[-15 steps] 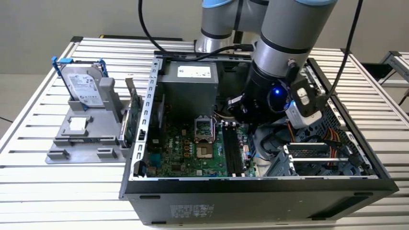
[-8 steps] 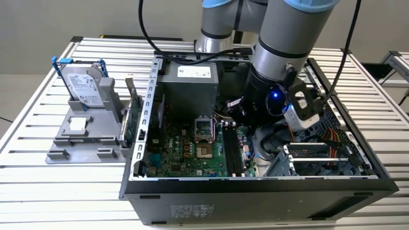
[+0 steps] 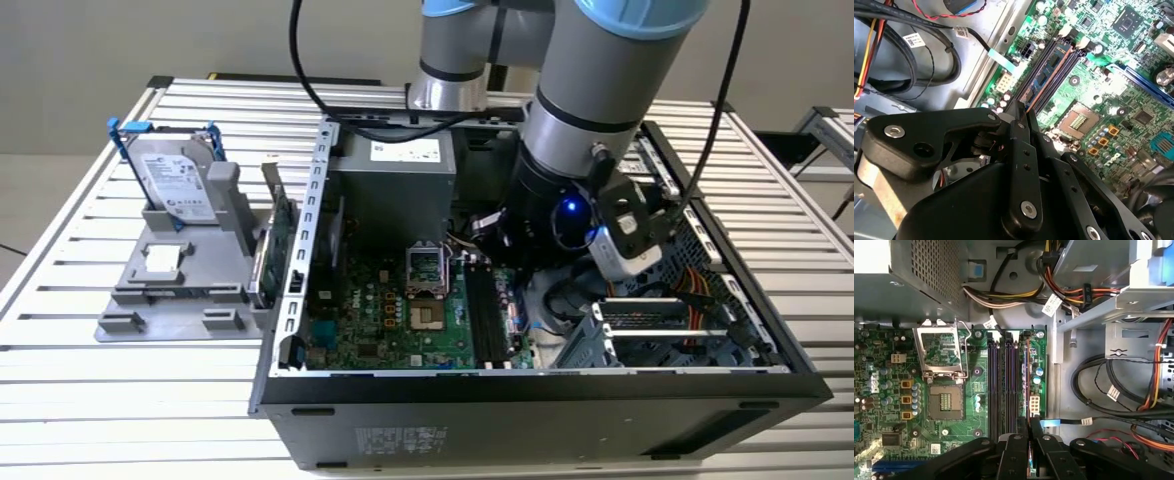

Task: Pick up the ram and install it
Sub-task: 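Insert the ram into the slot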

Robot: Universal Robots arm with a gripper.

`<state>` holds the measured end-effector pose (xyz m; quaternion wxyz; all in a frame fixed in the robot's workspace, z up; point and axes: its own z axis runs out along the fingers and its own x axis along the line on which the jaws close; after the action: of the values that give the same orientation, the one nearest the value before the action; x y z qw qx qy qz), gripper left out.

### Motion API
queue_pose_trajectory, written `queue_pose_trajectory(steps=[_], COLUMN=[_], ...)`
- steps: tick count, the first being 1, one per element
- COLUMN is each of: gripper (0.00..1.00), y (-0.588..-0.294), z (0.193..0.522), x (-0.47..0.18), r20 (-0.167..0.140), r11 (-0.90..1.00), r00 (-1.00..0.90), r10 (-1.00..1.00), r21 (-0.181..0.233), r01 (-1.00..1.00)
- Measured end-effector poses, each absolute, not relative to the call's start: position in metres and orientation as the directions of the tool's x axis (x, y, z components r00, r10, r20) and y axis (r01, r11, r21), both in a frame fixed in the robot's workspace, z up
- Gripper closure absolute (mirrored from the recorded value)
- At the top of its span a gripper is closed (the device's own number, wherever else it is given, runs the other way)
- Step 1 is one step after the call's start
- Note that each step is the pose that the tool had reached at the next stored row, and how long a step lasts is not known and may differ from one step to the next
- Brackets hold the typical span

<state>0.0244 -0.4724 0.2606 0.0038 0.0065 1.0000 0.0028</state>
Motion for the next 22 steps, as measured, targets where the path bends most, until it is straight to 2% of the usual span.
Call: queue_pose_trajectory(steps=[22], gripper=[1.00], y=[-0.473], z=[0.240], x=[0.022], r20=[-0.008], r11=[1.000], r00=[-1.000], r10=[-0.004], r21=[0.005], r01=[-0.004])
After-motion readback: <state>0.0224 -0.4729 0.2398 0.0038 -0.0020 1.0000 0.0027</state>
